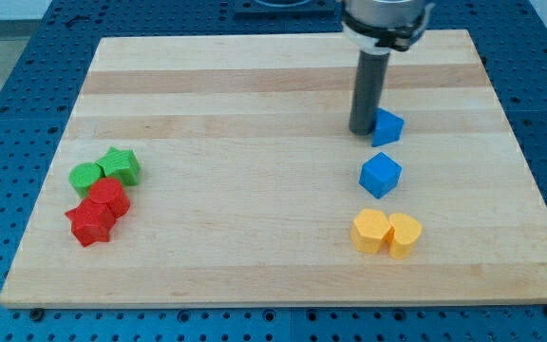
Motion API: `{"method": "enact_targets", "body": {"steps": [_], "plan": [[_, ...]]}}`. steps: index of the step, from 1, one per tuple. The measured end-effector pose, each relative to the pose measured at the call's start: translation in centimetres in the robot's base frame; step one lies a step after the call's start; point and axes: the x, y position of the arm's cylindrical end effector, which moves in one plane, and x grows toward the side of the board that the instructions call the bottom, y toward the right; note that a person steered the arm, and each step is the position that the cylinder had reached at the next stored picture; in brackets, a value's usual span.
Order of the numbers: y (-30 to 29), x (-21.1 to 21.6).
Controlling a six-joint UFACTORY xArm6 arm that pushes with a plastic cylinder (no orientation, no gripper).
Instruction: Move the blue triangle to the blue cube
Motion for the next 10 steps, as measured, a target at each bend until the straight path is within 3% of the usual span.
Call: {"method": "enact_targets", "body": {"steps": [1,2,4,5,7,10], "plan": [[0.6,-1.3],[6.1,-6.2],[8.7,-1.8],[8.0,-4.1],[7.2,-4.0],[0.5,1.3]]}}
